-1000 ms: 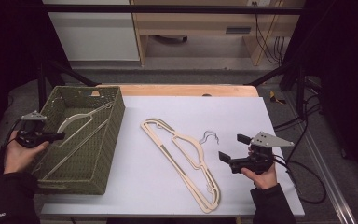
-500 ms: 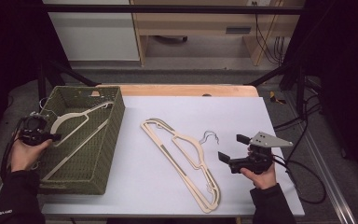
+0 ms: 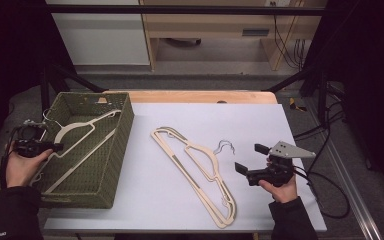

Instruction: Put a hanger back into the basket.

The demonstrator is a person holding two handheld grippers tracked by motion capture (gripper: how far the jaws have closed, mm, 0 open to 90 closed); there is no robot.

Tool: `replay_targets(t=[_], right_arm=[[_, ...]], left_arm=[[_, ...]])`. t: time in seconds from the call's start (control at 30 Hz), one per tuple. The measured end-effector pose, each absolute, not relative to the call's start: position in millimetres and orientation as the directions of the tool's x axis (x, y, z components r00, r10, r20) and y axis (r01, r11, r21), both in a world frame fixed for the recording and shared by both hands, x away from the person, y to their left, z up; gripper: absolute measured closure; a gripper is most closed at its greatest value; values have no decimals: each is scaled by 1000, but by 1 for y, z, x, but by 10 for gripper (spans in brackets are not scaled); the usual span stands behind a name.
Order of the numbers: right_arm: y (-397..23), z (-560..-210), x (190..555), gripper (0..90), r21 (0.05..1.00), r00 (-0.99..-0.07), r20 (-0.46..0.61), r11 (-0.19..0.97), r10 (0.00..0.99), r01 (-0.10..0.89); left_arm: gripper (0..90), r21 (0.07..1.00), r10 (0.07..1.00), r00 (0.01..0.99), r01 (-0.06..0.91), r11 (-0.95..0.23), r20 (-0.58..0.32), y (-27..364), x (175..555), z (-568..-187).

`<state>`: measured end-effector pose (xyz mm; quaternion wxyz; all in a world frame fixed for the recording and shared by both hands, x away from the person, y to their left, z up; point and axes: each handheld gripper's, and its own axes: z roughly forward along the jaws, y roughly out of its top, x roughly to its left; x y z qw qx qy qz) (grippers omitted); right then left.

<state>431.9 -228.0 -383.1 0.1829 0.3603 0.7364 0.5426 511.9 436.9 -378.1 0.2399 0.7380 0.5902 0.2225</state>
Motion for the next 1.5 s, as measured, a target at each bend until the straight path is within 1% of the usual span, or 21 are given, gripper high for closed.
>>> replay_targets(t=[0.03,0.07,0.1,0.17,0.2,0.23,0.37,0.4,0.47,0.63,0.67,0.8,0.93,1.0,1.07,1.1,1.27,1.37,1.43,1.47,1.5], right_arm=[[-228,-383,432,23,932,-674,123,150,729,331],[-229,-382,431,23,933,-670,120,147,732,328],[-229,-382,431,23,933,-670,120,147,732,328],[-231,-382,431,23,934,-672,115,150,731,323],[-231,-381,430,23,936,-668,117,145,735,322],[-231,-381,430,23,936,-668,117,145,735,322],[-231,-381,429,23,933,-667,116,149,736,327],[-230,-382,429,23,932,-665,116,150,737,329],[-230,-382,430,25,932,-666,114,154,737,330],[-228,-384,430,29,928,-668,116,159,735,336],[-227,-384,430,31,926,-661,122,156,740,345],[-227,-384,431,31,925,-661,121,158,740,346],[-228,-383,431,31,928,-660,120,153,742,341],[-228,-383,431,31,928,-660,119,153,742,339],[-228,-384,431,28,929,-659,115,155,743,336],[-228,-384,431,28,929,-660,113,156,743,336],[-230,-384,431,28,930,-656,119,148,746,337],[-232,-384,431,28,931,-656,120,146,745,336],[-232,-383,430,28,932,-654,123,141,746,335],[-233,-383,430,28,933,-655,121,140,746,333],[-233,-383,430,28,933,-655,121,140,746,333]], left_arm=[[506,630,975,219,750,-200,49,434,510,-374],[474,668,970,241,715,-206,41,427,505,-367],[458,668,970,241,715,-206,41,427,505,-367],[446,728,962,273,654,-205,26,416,498,-358],[410,749,957,290,629,-209,24,410,495,-354],[410,771,953,302,602,-207,20,403,492,-351],[334,838,924,382,496,-225,22,378,479,-337],[302,852,914,405,473,-222,14,373,475,-334],[288,878,895,445,433,-204,-11,362,469,-330],[196,918,866,499,353,-179,-22,333,458,-326],[172,923,859,511,344,-175,-28,328,456,-326],[154,932,832,554,316,-177,-30,306,452,-327],[130,932,805,594,287,-222,9,277,450,-327],[129,932,800,600,286,-221,6,273,450,-327],[126,933,780,625,268,-241,22,254,449,-326],[127,933,780,625,268,-241,22,254,449,-326],[136,937,747,664,247,-246,20,223,446,-329],[134,927,735,674,226,-300,73,202,444,-332],[134,925,718,695,247,-288,38,191,446,-336],[127,919,712,701,257,-299,35,184,448,-338],[127,913,715,697,253,-321,59,177,448,-339]])
